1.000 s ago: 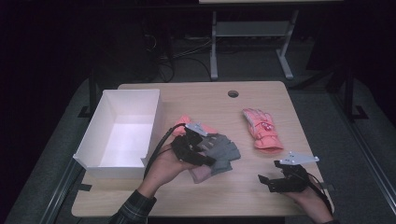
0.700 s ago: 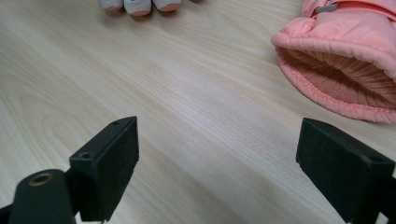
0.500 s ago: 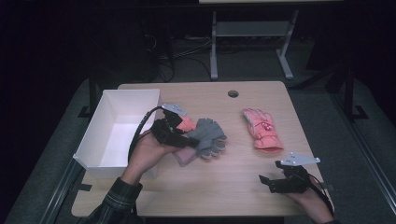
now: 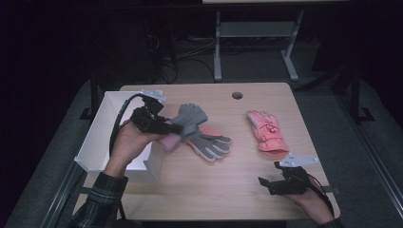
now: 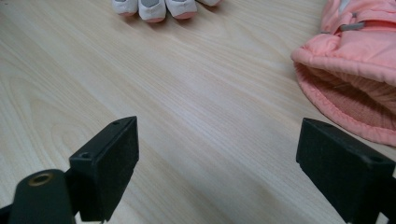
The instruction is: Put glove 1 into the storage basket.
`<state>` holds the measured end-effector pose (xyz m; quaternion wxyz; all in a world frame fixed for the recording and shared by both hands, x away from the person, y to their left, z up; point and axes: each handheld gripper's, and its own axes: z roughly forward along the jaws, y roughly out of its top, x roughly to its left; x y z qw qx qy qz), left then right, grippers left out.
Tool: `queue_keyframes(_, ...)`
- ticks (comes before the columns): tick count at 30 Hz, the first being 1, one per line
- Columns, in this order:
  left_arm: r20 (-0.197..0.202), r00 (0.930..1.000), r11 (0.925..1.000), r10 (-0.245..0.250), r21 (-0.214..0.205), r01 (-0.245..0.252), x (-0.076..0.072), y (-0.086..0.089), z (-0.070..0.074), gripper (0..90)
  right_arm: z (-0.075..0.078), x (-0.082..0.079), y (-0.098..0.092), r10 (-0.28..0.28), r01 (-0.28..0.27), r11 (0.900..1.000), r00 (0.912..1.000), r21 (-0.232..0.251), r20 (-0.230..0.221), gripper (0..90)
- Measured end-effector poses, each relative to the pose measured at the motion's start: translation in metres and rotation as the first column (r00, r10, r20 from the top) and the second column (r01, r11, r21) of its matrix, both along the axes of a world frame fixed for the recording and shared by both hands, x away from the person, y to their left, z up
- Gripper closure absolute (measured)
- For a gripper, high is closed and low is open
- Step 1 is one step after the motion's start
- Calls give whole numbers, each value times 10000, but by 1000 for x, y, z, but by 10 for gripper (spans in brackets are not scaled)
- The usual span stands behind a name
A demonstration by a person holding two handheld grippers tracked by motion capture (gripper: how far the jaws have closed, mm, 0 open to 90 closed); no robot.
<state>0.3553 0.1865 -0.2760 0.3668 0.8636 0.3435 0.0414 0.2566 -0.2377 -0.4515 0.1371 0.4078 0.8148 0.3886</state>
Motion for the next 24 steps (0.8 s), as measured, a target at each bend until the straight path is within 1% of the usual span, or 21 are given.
queue_keyframes(3, 16, 9990, 9990, 447, -18, -447, 3, 16, 5, 651, -1, -2, -4, 146, -146, 9999, 9999, 23, -46, 129)
queue_keyframes(4, 50, 9985, 9985, 538, 47, -538, 3, 20, 6, 651, -1, -2, -4, 146, -146, 9999, 9999, 23, -46, 129)
queue_keyframes(5, 100, 9975, 9975, 704, 88, -705, 4, 26, 7, 651, -1, -2, -5, 148, -148, 9999, 9999, 15, -36, 129)
queue_keyframes(7, 163, 9947, 9948, 1018, 44, -1019, 5, 36, 8, 651, -1, -1, -7, 135, -135, 9999, 9999, 63, 4, 129)
queue_keyframes(8, 208, 9936, 9938, 1107, 83, -1109, 6, 40, 8, 651, -1, -1, -9, 131, -131, 9999, 9999, 70, 7, 129)
queue_keyframes(12, 345, 9834, 9838, 1779, 139, -1785, 10, 61, 8, 651, -2, -1, -10, 106, -106, 9999, 9999, 83, -13, 129)
queue_keyframes(16, 422, 9689, 9696, 2437, 120, -2443, 16, 82, 0, 650, -2, 0, -9, 156, -156, 9999, 9999, 48, -23, 129)
queue_keyframes(17, 454, 9634, 9639, 2640, 239, -2653, 18, 89, -3, 650, -3, 0, -9, 160, -160, 9999, 9999, 19, -61, 129)
queue_keyframes(18, 478, 9590, 9595, 2794, 246, -2807, 19, 92, -6, 650, -3, 0, -9, 160, -160, 9999, 9999, 19, -61, 129)
queue_keyframes(20, 466, 9512, 9509, 3052, 392, -3070, 22, 100, -12, 649, -3, 1, -9, 164, -164, 9999, 9998, 15, -65, 129)
queue_keyframes(21, 419, 9459, 9454, 3219, 400, -3235, 25, 105, -17, 649, -3, 1, -9, 142, -142, 9999, 9999, 32, -89, 129)
queue_keyframes(22, 370, 9427, 9418, 3315, 456, -3330, 26, 107, -20, 649, -3, 1, -9, 147, -147, 9999, 9999, 32, -83, 129)
queue_keyframes(23, 325, 9369, 9354, 3481, 533, -3494, 29, 110, -25, 649, -3, 1, -9, 145, -145, 9999, 9999, 31, -84, 129)
queue_keyframes(24, 339, 9346, 9325, 3541, 635, -3556, 30, 112, -29, 648, -3, 1, -9, 135, -135, 9999, 9998, 21, -108, 129)
